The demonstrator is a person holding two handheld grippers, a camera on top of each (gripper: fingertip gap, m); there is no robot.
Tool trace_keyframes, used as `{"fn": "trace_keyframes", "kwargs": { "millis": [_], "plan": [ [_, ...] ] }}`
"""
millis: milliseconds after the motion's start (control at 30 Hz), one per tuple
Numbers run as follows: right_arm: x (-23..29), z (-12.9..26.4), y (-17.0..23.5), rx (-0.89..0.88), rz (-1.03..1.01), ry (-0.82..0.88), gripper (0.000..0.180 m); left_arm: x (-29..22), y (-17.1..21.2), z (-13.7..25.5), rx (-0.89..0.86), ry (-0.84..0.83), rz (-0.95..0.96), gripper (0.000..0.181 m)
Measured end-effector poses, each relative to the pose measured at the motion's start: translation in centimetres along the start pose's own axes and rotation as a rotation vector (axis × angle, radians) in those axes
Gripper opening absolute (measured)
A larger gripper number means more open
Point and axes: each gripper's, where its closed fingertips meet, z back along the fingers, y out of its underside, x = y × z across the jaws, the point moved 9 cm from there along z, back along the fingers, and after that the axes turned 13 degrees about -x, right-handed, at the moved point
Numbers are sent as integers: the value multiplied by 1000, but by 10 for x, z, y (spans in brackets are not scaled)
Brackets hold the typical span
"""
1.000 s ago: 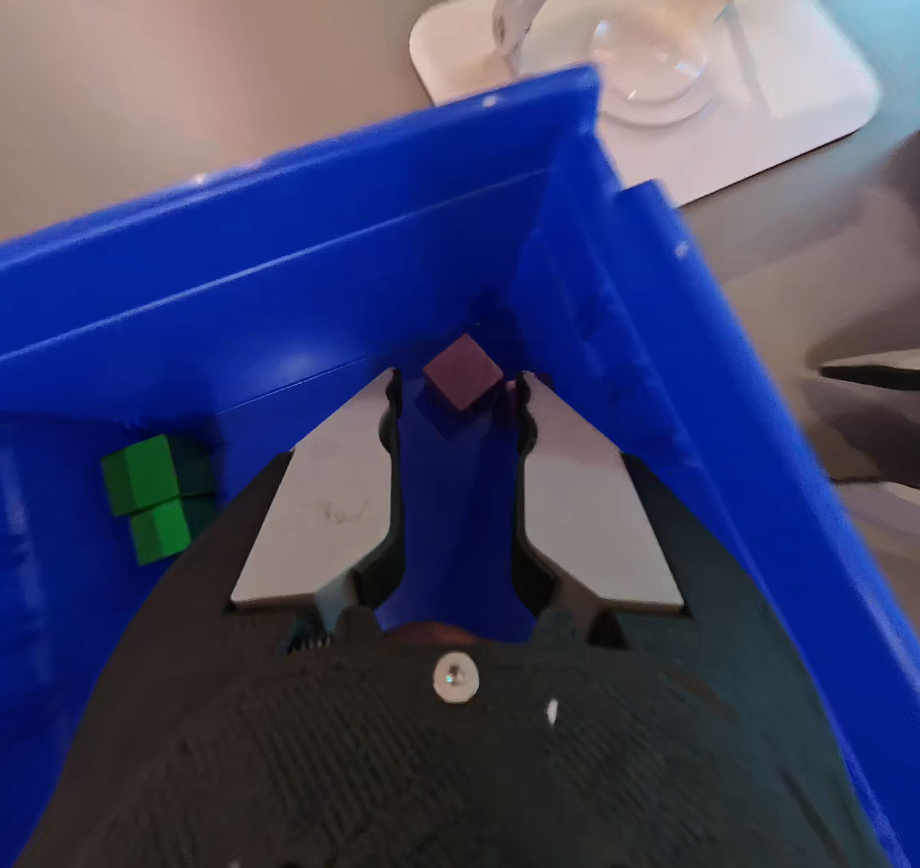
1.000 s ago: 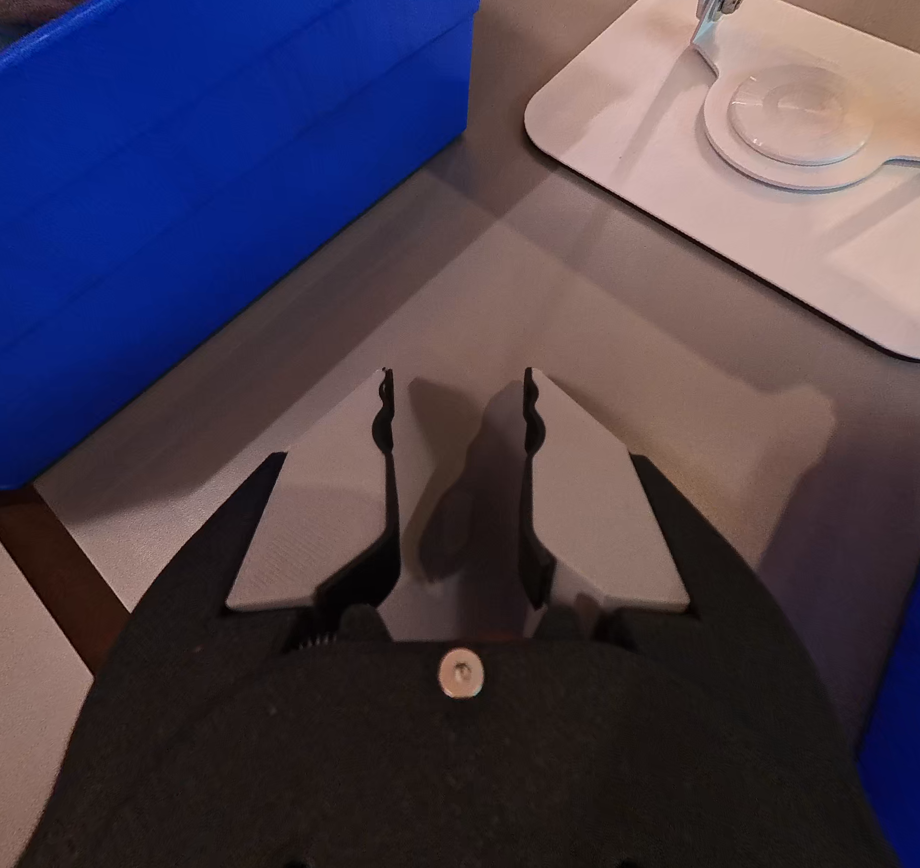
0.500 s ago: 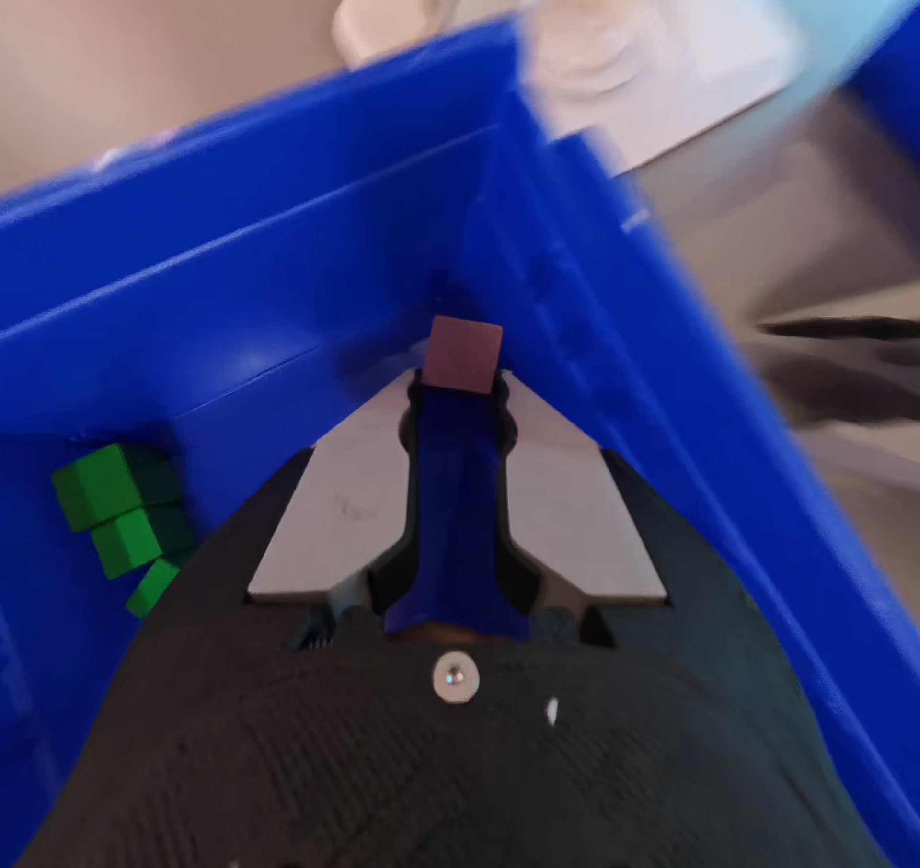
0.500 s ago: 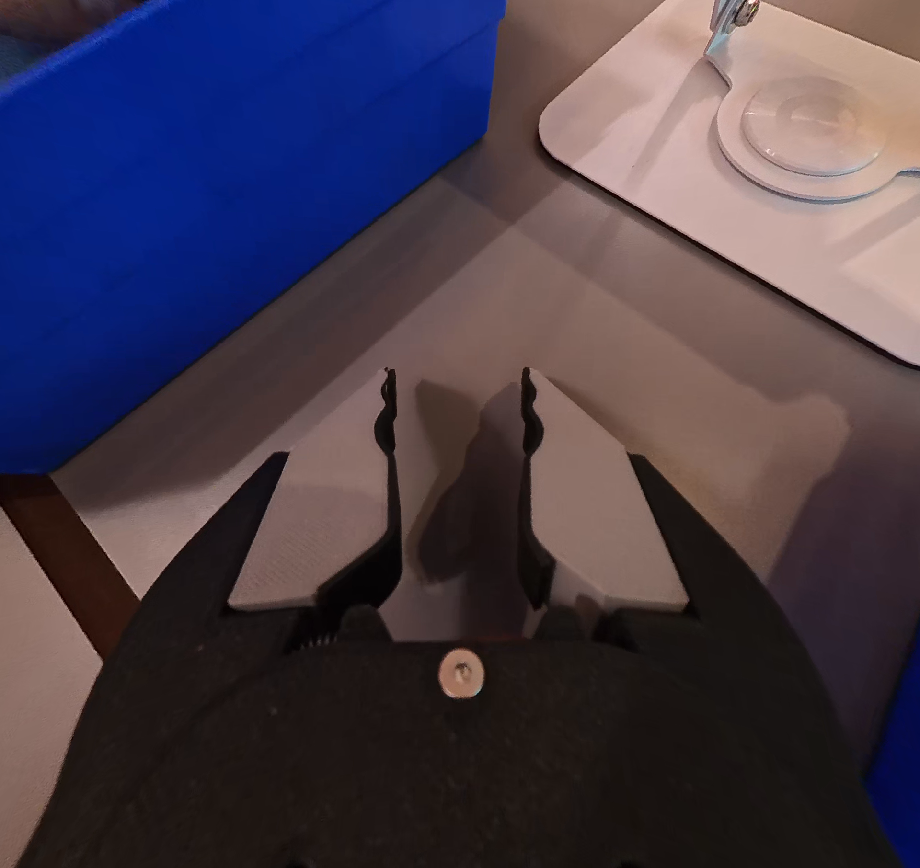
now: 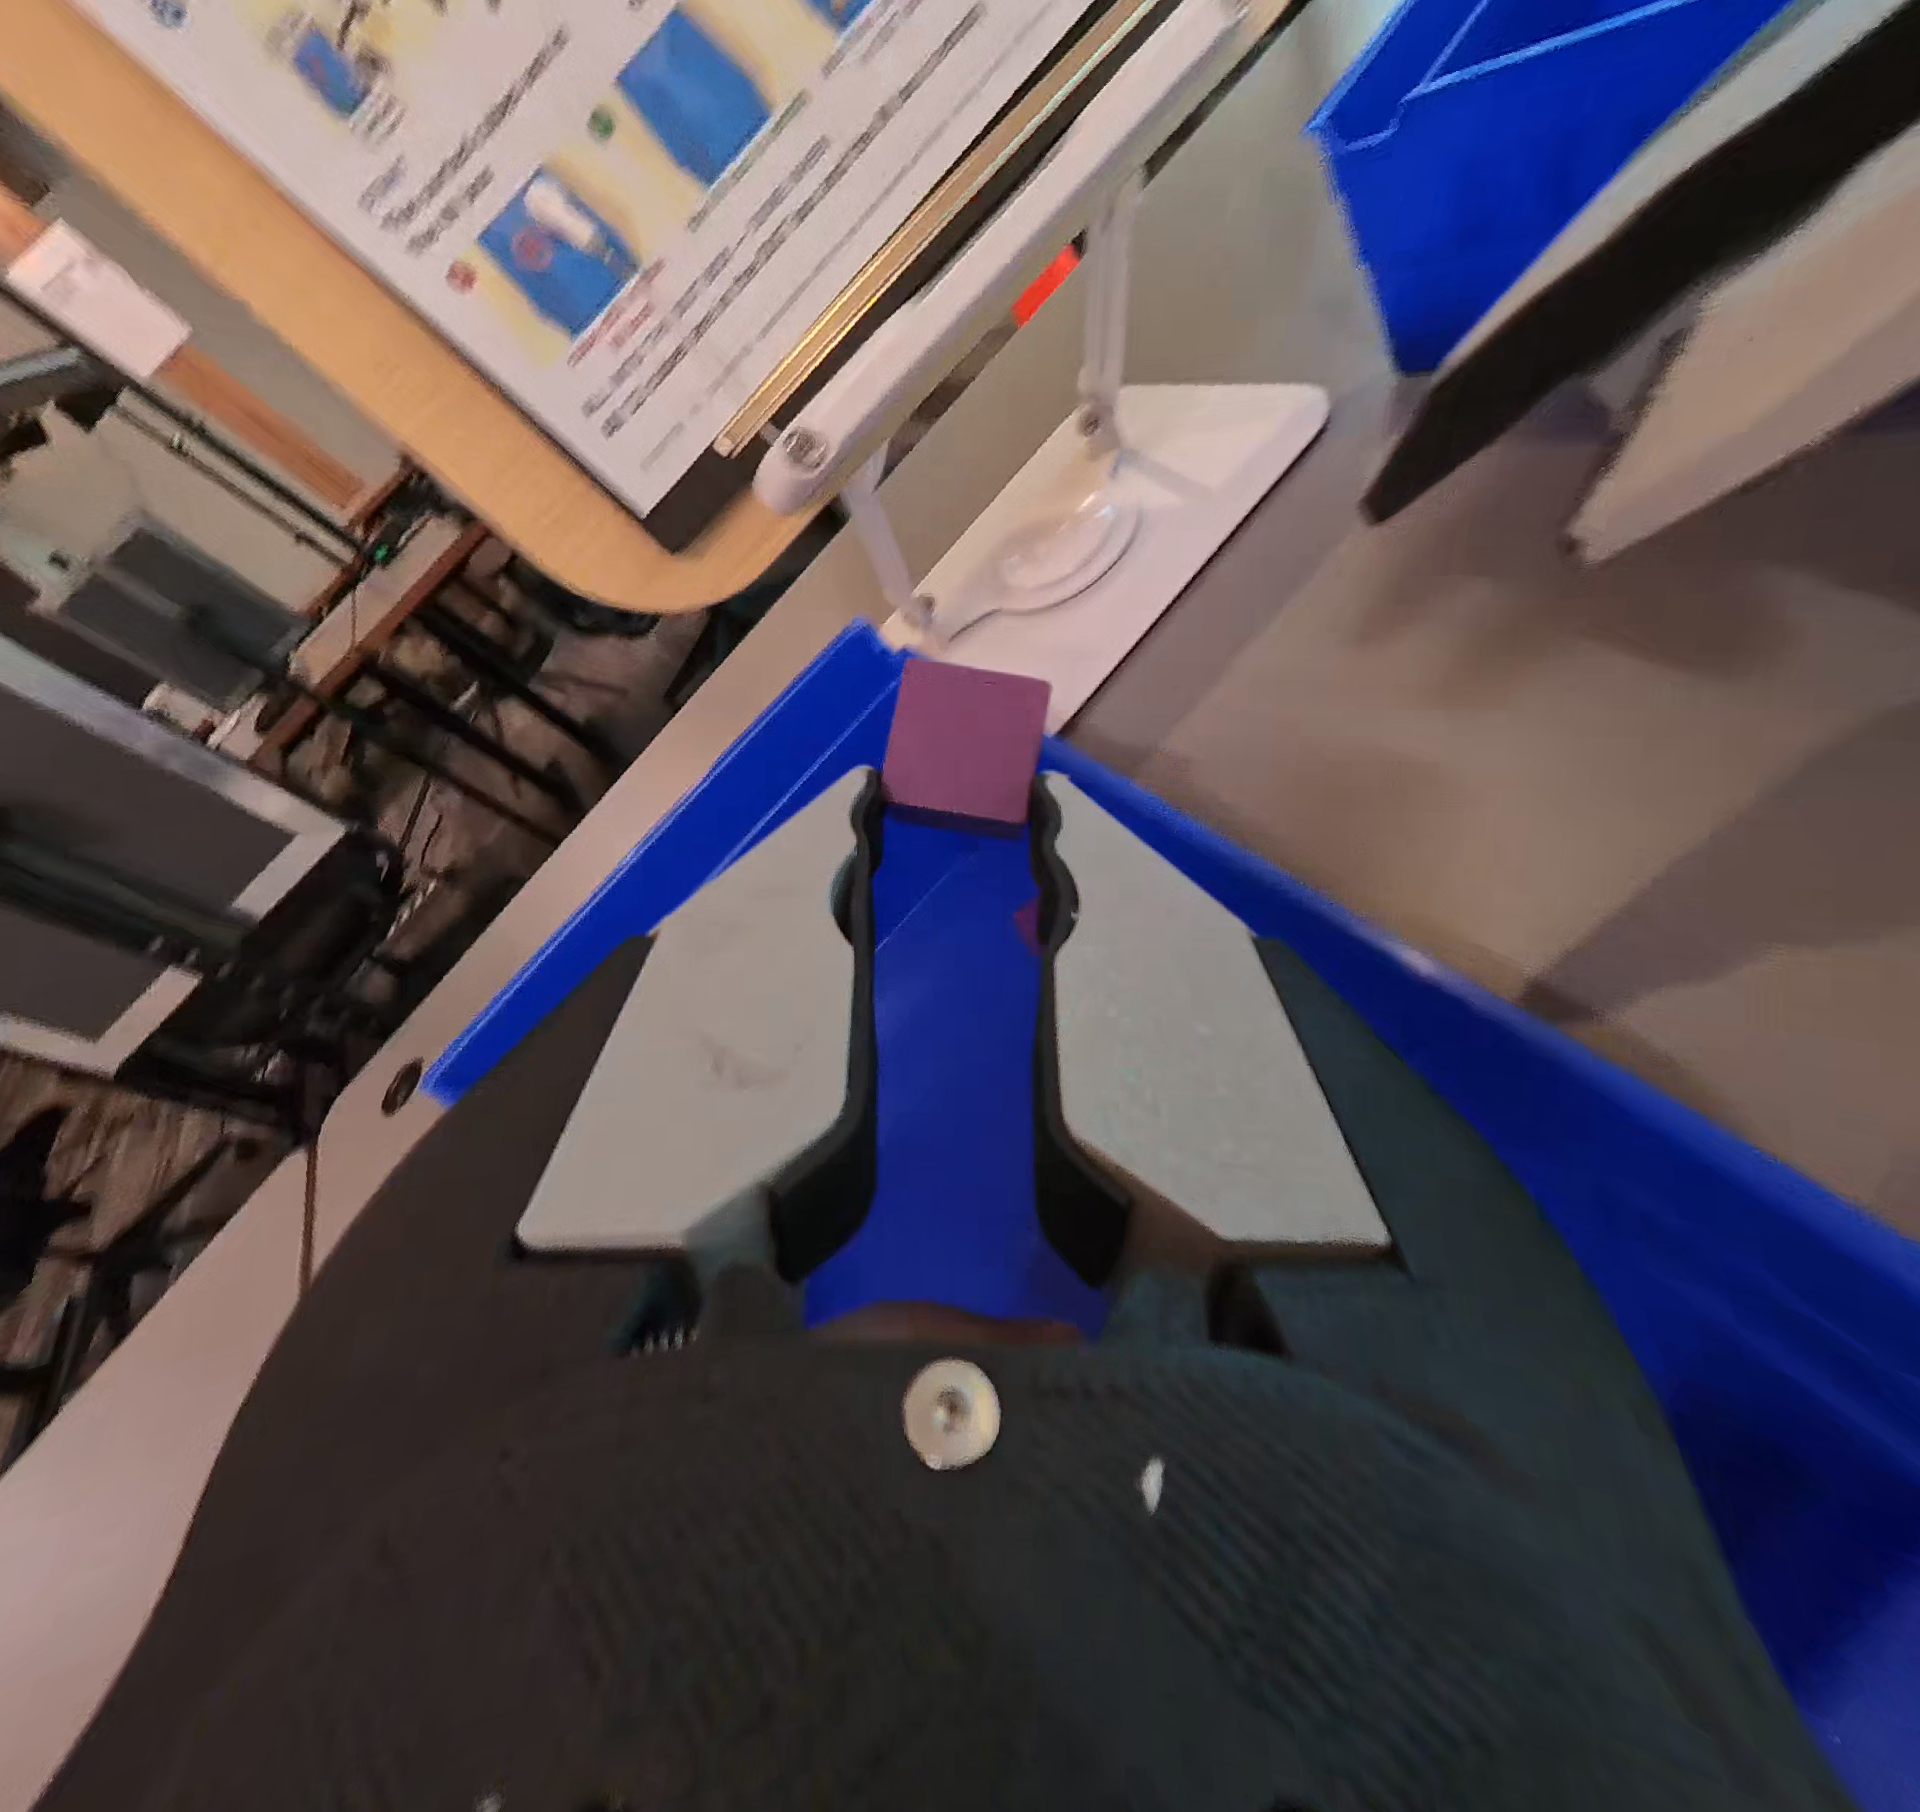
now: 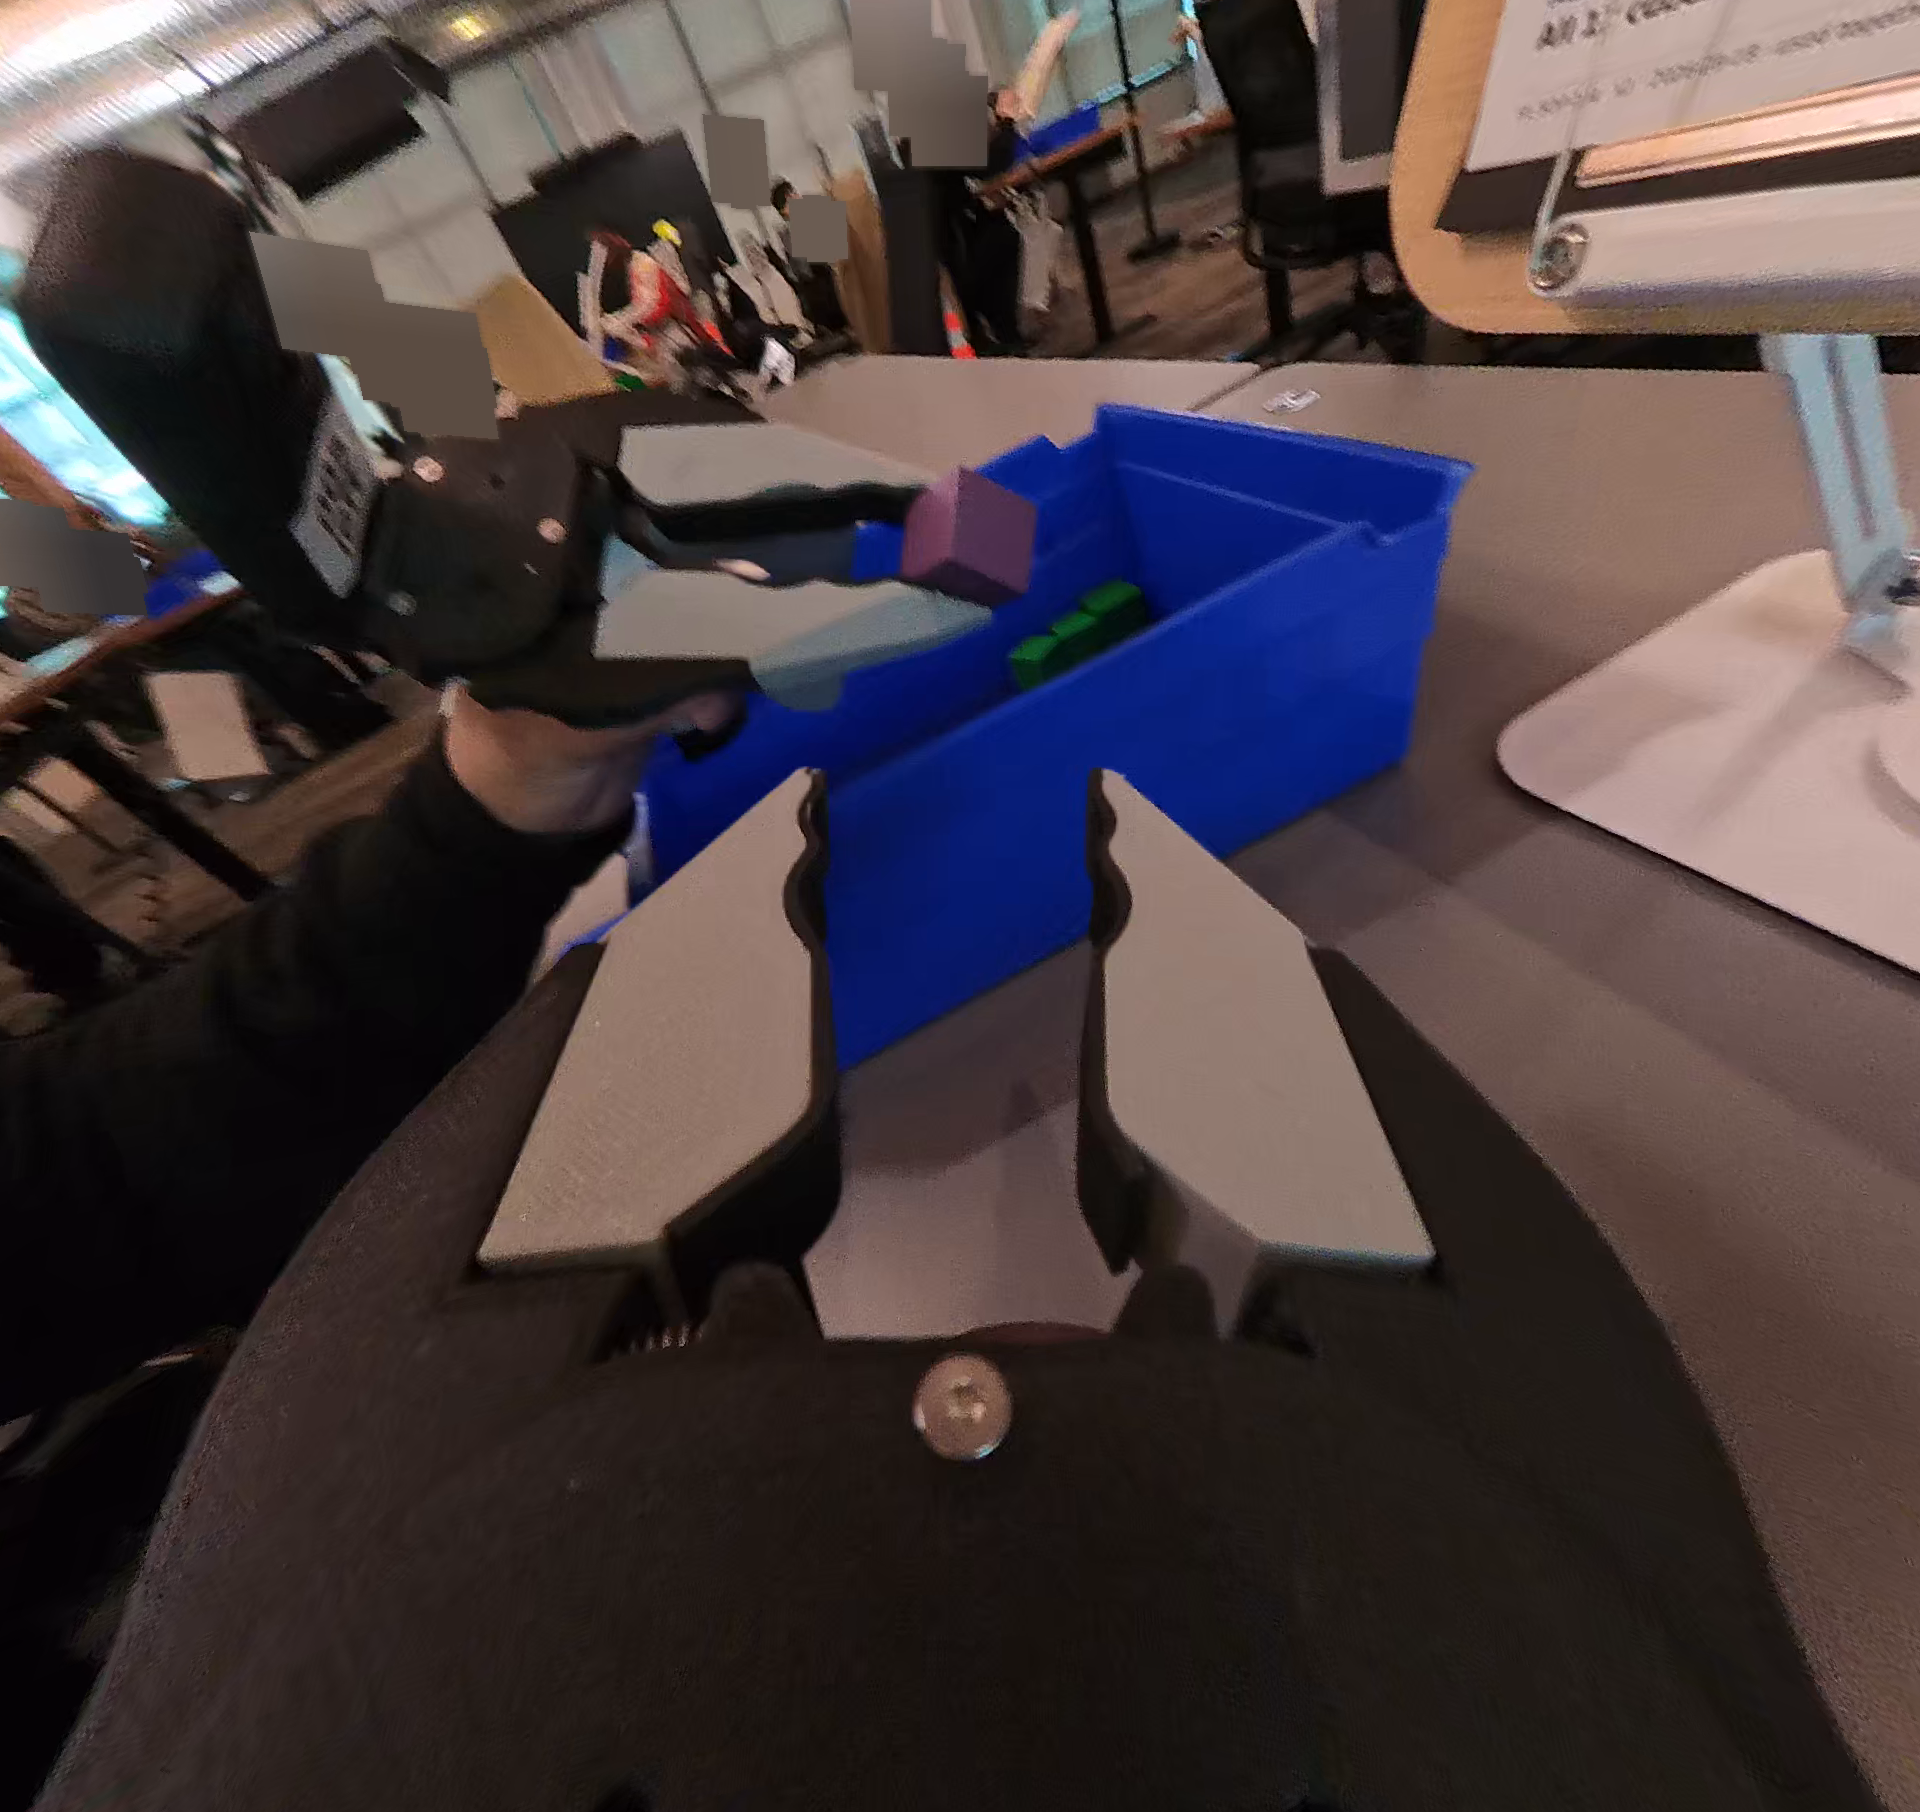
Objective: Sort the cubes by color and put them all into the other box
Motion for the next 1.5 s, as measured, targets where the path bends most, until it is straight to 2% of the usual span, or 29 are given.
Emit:
{"fn": "trace_keyframes", "kwargs": {
  "millis": [200,433,867,933,1300,1500],
  "plan": [
    [-4,-3,8,6,-146,-88,50,-40,-23,1,-143,173,-126,27],
    [-6,-3,8,-34,-282,-185,51,-56,-32,2,-200,182,-209,26],
    [2,-4,7,-48,-267,-253,40,-75,-42,3,-235,190,-306,26],
    [3,-3,5,-53,-268,-264,26,-75,-42,3,-230,184,-303,26],
    [8,-3,0,-32,-182,-195,26,-74,-42,1,-236,174,-263,26],
    [7,1,-5,-44,-135,-141,26,-69,-40,-2,-215,183,-150,25]
  ]
}}
